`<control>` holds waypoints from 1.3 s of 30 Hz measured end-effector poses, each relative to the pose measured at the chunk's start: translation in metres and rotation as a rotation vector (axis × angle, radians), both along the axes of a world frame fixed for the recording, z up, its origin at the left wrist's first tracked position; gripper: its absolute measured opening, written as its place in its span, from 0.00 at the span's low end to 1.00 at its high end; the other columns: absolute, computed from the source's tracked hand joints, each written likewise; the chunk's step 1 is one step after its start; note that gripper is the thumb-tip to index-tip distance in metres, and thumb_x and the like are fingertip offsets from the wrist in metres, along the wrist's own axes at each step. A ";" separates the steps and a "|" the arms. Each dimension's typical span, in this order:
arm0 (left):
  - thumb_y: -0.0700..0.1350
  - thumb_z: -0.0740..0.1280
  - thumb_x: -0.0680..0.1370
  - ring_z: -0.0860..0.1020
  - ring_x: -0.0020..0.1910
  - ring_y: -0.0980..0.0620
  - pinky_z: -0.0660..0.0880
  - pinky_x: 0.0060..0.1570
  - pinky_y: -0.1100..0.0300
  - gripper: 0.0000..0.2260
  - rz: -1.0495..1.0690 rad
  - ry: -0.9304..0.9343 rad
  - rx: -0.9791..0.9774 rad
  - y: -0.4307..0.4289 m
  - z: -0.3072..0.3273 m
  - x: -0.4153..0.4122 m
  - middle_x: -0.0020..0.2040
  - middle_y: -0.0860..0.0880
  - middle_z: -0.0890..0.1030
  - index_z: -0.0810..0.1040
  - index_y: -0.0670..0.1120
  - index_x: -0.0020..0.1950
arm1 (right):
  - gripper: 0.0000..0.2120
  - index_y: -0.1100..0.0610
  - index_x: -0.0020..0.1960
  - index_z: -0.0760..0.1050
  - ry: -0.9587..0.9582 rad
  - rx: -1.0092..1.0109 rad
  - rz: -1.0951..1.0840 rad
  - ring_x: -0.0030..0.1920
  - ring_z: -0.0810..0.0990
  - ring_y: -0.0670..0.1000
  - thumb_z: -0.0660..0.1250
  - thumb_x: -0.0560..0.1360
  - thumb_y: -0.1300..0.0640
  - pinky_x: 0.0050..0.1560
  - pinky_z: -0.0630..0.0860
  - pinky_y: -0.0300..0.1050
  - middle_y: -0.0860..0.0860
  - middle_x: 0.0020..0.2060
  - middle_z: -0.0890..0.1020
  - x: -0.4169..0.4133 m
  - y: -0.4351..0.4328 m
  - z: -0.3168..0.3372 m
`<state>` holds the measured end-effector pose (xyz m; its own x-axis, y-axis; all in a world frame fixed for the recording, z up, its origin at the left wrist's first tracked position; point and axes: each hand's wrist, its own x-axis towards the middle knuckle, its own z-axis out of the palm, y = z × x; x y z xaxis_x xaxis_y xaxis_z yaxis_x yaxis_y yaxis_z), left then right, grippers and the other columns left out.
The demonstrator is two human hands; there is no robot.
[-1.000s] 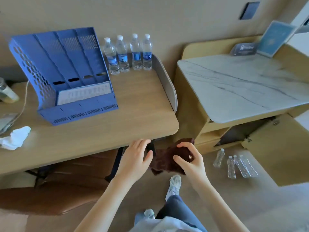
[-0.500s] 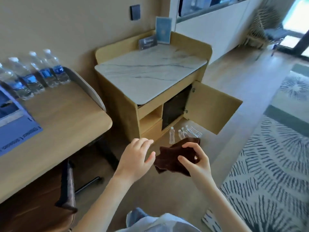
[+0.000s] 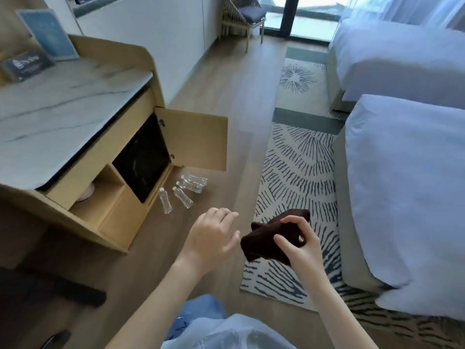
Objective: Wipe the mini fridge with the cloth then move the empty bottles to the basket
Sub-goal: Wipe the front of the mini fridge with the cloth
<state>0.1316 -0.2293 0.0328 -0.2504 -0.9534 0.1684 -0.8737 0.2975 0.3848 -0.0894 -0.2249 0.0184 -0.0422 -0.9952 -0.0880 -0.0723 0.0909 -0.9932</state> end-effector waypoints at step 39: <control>0.55 0.58 0.76 0.77 0.58 0.48 0.73 0.56 0.55 0.22 0.375 0.138 0.126 -0.597 -0.013 -0.099 0.58 0.49 0.81 0.79 0.44 0.62 | 0.15 0.56 0.53 0.77 0.028 0.018 0.252 0.43 0.82 0.46 0.70 0.72 0.72 0.35 0.81 0.42 0.51 0.46 0.80 -0.108 -0.653 0.005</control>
